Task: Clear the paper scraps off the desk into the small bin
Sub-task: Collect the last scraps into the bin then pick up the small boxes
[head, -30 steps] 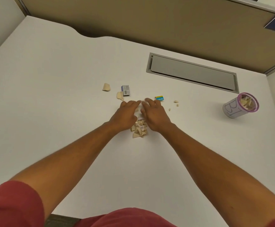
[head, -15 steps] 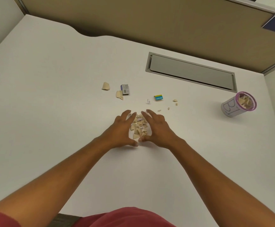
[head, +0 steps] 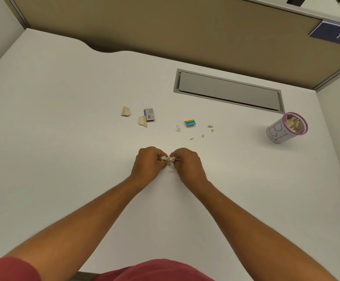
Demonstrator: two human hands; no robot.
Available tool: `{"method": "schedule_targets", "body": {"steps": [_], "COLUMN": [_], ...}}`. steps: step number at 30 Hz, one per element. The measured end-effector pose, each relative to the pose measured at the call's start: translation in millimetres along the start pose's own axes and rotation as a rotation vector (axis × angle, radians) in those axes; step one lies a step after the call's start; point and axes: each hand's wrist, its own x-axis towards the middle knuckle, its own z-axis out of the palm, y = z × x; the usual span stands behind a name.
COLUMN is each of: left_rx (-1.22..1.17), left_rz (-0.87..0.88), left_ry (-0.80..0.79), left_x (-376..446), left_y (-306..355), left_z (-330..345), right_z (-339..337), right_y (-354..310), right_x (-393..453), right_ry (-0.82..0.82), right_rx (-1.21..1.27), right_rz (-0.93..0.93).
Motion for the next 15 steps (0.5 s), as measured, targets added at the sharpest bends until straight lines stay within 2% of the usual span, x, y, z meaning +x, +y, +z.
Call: {"method": "schedule_targets", "body": {"steps": [3, 7, 11, 15], "left_rx": [-0.222, -0.521, -0.821, -0.912], "left_rz": [-0.150, -0.306, -0.336, -0.315], "left_ry": [0.015, -0.025, -0.110, -0.223], "left_x": [1.9, 5.4, 9.4, 17.0], "left_y": [6.5, 25.8, 61.5, 112.4], "left_z": [0.6, 5.5, 15.5, 37.8], "right_z": [-4.7, -21.0, -52.4, -97.0], "right_y": [7.4, 23.6, 42.8, 68.4], "right_x": [-0.7, -0.6, -8.4, -21.0], "right_ry": [0.099, 0.086, 0.104, 0.151], "right_rx": [0.352, 0.862, 1.159, 1.346], "right_rz": [0.188, 0.468, 0.497, 0.480]}}
